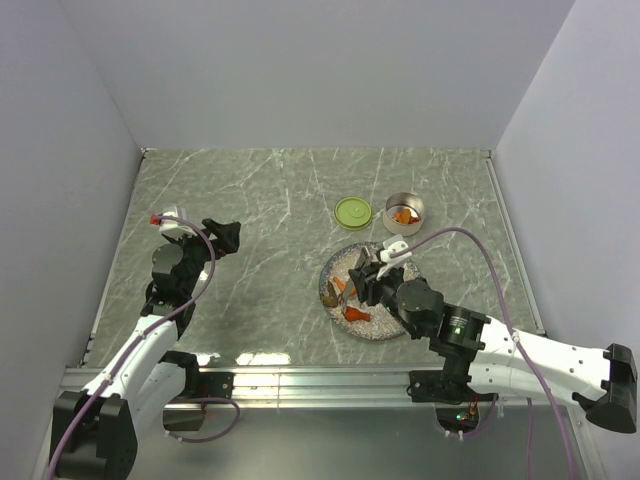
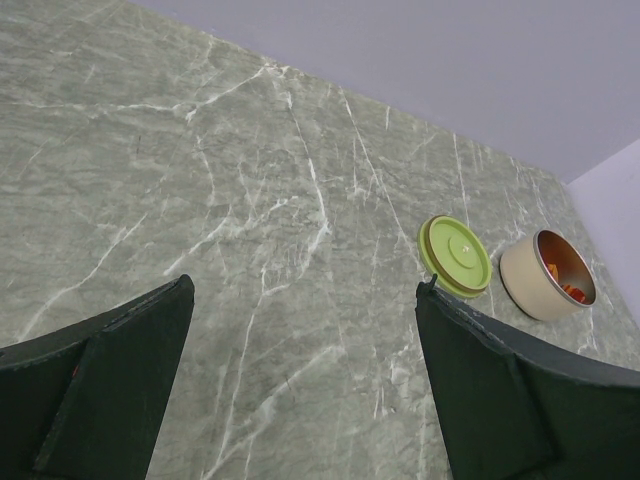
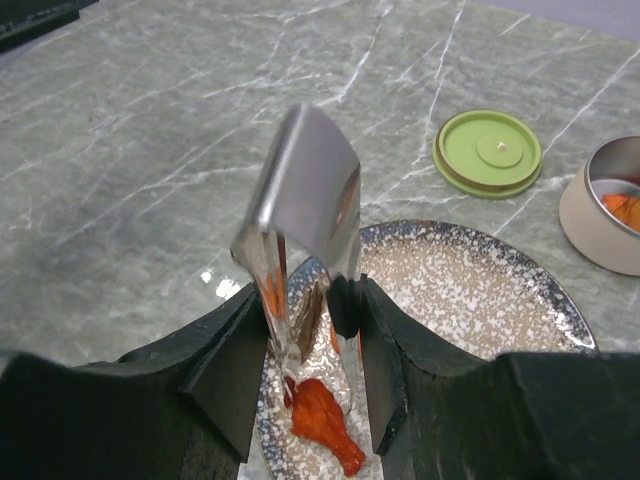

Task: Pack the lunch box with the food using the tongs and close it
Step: Pick up the food using the clamp

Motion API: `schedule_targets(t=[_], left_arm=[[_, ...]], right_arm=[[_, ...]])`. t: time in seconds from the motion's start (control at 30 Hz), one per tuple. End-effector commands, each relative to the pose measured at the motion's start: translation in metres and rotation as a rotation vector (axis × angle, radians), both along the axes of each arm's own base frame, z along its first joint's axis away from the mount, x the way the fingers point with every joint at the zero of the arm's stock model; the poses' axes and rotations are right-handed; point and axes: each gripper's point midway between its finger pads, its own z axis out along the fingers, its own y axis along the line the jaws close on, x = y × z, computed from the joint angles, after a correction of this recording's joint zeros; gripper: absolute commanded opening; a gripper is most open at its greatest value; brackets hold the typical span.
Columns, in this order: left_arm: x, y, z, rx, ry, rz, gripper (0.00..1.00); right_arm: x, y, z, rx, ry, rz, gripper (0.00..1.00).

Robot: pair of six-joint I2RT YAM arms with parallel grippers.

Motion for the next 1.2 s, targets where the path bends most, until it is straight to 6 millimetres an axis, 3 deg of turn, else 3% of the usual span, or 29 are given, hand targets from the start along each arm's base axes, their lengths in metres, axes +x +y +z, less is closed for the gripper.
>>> schedule_targets(t=[0.0,0.57,0.97,1.17], left_arm=[[0.004,-0.001,0.021,0.007,-0.059,-0.001,0.99],[0.005,-0.001,0.022,0.006,-0.061,0.000,0.99],[0.005,-0.001,0.022,0.005,-0.060,0.002,1.00],[0.005,0.000,0.022,0.006,-0.062,0.003,0.99]], right_arm=[[-0.002,0.004,0.012,0.047,-0.027,0.019,0.47],[-0.013,0.017,0.000,0.042,0.041,0.089,0.47],[-0.007,0.003,-0.017,-0.022,0.098,-0.001,0.46],[-0.007,-0.005,-0.015,-0.013,0.114,-0.036,0.46]])
